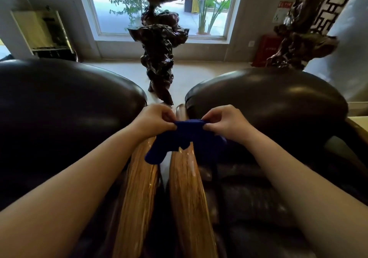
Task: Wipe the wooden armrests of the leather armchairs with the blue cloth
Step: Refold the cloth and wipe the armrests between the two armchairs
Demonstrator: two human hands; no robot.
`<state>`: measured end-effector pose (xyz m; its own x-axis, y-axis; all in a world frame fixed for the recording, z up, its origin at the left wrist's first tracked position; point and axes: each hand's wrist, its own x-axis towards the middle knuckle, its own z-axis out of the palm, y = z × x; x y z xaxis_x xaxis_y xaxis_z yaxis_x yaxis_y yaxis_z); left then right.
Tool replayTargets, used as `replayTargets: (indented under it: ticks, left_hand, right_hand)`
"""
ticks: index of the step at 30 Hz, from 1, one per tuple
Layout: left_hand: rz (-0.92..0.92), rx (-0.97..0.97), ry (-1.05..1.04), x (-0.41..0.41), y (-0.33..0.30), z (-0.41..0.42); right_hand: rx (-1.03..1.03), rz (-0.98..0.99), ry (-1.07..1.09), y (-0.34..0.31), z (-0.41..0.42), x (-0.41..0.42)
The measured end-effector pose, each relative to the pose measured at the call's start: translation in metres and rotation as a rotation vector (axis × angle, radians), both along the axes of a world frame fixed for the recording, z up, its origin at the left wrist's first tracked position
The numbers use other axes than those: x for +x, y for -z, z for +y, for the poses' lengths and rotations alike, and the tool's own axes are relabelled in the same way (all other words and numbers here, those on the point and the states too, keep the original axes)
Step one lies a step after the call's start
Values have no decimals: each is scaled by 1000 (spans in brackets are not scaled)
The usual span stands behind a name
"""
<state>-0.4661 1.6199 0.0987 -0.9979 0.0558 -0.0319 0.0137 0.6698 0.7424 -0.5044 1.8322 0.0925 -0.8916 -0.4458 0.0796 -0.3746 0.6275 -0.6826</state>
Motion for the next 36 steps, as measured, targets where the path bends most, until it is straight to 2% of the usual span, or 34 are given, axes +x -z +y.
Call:
replayTargets:
  ticks: [4,9,16,21,24,26,28,31,36]
  left_hand:
    - [24,21,-57,22,21,32]
    - [-30,-34,-42,43,73,50]
    - [28,-219,36,50,176,64]
    - [-95,-242,90,71,277,75]
    - [-221,-261,150,83,307,72]
    - [-261,-219,153,86,315,64]
    - [-138,-157,14,87,323,59]
    - [113,-200,-233,87,342,73]
    - [46,-386,-214,83,408,114]
  right_hand:
    - [-22,-10,-8,24,31,14]
    - [13,-36,-34,77,46,28]
    - [31,-120,-21,189,50,38]
    - [214,-235,-71,293,47,51]
    - [243,-292,-152,329,51,63]
    - [120,-313,-84,341,53,72]
    - [3,-220,107,350,53,83]
    - [94,-15,349,360,39,96]
    - [208,5,394,402,6,97]
